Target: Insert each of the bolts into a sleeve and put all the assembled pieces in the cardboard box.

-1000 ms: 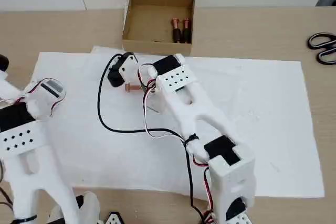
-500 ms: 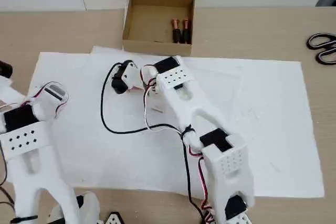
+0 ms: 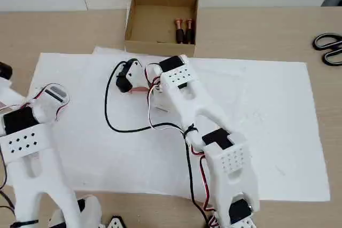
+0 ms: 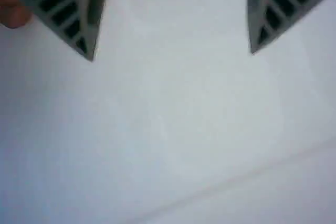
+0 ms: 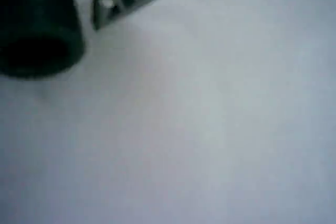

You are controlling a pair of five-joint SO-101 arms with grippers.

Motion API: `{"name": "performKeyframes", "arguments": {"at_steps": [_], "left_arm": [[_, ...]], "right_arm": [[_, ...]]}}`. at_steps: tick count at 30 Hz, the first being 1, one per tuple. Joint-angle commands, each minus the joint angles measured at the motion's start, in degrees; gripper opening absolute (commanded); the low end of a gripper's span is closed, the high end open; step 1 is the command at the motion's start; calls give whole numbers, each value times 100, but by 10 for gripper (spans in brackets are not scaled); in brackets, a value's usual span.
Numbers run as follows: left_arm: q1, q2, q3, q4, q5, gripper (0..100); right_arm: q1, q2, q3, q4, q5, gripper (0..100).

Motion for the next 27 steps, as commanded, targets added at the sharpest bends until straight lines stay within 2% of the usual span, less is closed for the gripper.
{"name": "performKeyframes", "arguments": {"at_steps": [1, 8, 14, 20, 27], "left_arm": [[26, -62, -13, -105, 44, 182], [26, -62, -13, -105, 44, 182], [26, -62, -4, -105, 44, 182], [26, -62, -4, -79, 44, 182], [26, -62, -4, -70, 44, 182]], "right_arm": [[13, 4, -132, 4, 0, 139], [13, -31, -132, 224, -299, 135], [4, -40, -132, 409, -712, 2], [22, -40, -220, 435, -1222, 7], [31, -330, -1336, 1314, -1591, 6]]}}
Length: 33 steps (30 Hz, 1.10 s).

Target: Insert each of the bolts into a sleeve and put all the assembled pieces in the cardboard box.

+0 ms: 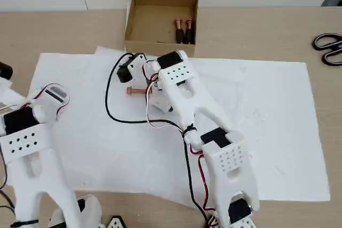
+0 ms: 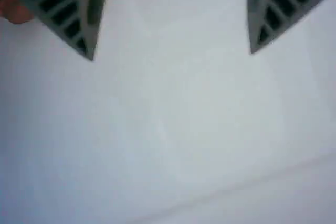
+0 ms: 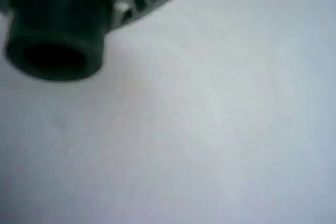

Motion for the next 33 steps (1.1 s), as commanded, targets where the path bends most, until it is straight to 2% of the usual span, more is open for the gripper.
{"name": "performKeyframes", "arguments": {"at_steps": [1, 6, 10, 13, 18, 20, 24, 33], "left_arm": [[26, -62, -22, -70, 35, 182], [62, -62, -22, -70, 18, 182], [580, -44, -22, -79, -308, 182], [1354, -53, -66, -105, -1213, 184], [2409, -62, -84, -571, -3314, 184], [2708, -62, -92, -712, -3763, 183], [3051, -35, -66, -738, -3807, 183], [3077, -35, -57, -721, -3807, 182]], "right_arm": [[101, -426, -659, 356, -211, 6], [488, -752, -897, 418, -1213, 6], [1059, -884, -914, 558, -2286, 3], [1508, -892, -914, 875, -2752, 3], [2009, -857, -835, 1138, -3121, 3], [2114, -848, -677, 1059, -3138, 4], [2325, -743, -105, 611, -3138, 4], [2484, -92, 290, -48, -3147, 4]]}}
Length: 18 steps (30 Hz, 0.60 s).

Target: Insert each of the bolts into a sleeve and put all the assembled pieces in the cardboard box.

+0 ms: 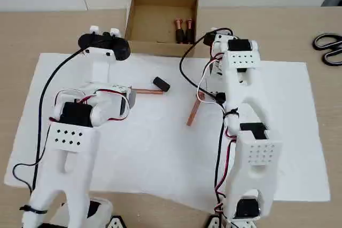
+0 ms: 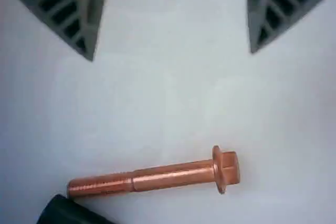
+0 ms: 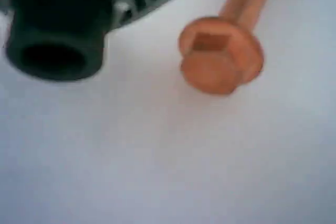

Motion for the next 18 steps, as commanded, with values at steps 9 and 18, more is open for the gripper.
{"name": "performKeyframes", "arguments": {"at_steps": [9, 18], "left_arm": [[62, -35, 198, -123, -18, 182], [62, -53, 198, -114, -18, 182]], "right_arm": [[31, 470, -9, -242, -26, 181], [13, 382, -18, -233, 0, 260]]}}
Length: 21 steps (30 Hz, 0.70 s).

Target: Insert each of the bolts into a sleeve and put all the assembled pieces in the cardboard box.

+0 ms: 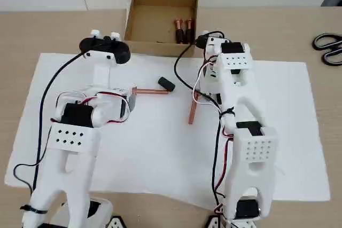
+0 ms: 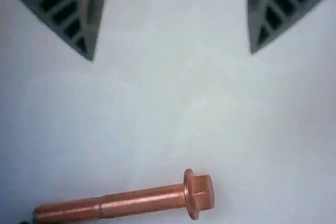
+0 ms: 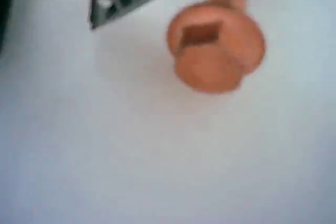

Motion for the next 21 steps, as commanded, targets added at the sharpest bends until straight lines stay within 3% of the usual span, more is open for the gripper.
{"name": "performKeyframes", "arguments": {"at_steps": [1, 21], "left_arm": [[53, -53, -13, -97, -26, 182], [53, -53, 110, -105, -26, 182]], "right_arm": [[66, -145, 18, -31, 9, 259], [-374, -593, -185, -92, 220, 210]]}}
